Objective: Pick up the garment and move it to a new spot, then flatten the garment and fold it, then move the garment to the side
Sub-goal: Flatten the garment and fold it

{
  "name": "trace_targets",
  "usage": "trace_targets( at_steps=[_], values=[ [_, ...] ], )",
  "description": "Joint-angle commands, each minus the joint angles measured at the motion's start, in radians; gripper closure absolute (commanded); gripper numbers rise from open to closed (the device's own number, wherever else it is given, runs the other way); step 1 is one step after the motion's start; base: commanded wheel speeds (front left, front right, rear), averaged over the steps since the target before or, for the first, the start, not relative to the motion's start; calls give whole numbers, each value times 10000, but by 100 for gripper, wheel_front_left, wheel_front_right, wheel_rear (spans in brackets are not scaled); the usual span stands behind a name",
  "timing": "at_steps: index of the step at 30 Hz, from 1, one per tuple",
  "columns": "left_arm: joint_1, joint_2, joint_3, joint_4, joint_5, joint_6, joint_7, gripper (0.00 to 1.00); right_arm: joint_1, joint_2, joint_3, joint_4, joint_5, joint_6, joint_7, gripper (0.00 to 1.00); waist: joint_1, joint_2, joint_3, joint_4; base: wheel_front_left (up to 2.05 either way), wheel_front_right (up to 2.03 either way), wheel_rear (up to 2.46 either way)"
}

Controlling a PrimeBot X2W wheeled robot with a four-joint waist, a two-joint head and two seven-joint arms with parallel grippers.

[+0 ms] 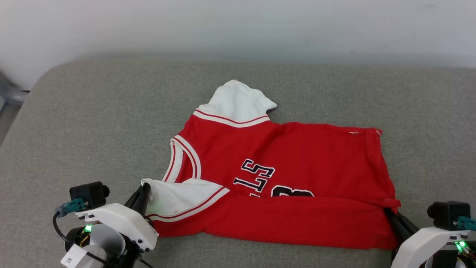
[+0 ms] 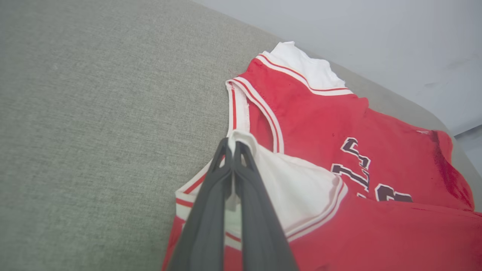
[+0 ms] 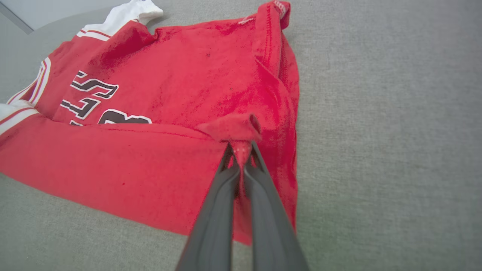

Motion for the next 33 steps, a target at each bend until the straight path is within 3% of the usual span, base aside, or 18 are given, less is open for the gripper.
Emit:
trace_targets(
  at_steps=[1,9,10,11,12,13,14,15,23,28,33],
  values=[
    [-249,-80,-27,270,50,-118,-43,100,-215,0,48,203,-2,-16,-101,100,-2,-1,428,-146,0,0,0],
    [-1115,-495,-494,2124,-83,-768,220,100,-909,-147,432,1992,139,-14,-794,100,-2,-1,877,-222,0,0,0],
    [-1180,-523,-524,2291,-95,-823,216,100,-985,-180,461,2211,154,-16,-933,93,-2,-1,878,-232,0,0,0],
    [-1221,-564,-507,2436,-140,-862,155,100,-1056,-171,493,2407,215,-17,-1083,60,-2,-1,864,-244,0,0,0],
    [-1236,-635,-477,2578,-180,-904,96,88,-1125,-184,581,2547,286,-17,-1239,0,-2,-1,834,-255,0,0,0],
    [-1265,-655,-474,2719,-179,-908,91,60,-1202,-216,711,2648,330,-17,-1468,0,-2,-1,784,-258,0,0,0],
    [-1324,-647,-442,2843,-187,-904,47,22,-1296,-241,756,2707,393,-17,-1744,0,-2,-1,719,-260,0,0,0],
    [-1377,-654,-396,2914,-203,-905,-24,0,-1361,-274,826,2728,506,-17,-2023,0,-2,-1,636,-261,0,0,0],
    [-1196,-315,-197,3051,15,-452,-390,0,-1235,-351,478,2219,451,-14,-4067,0,-2,-1,-197,-258,0,0,0],
    [-999,233,38,2650,-9,-53,-58,0,-984,40,-41,1469,-104,-13,-4015,0,-2,-1,-534,-367,0,0,0],
    [-837,989,123,1871,-313,230,1307,0,-630,413,-262,665,-443,-13,-3583,0,-2,-1,-723,-491,0,0,0]
  ],
)
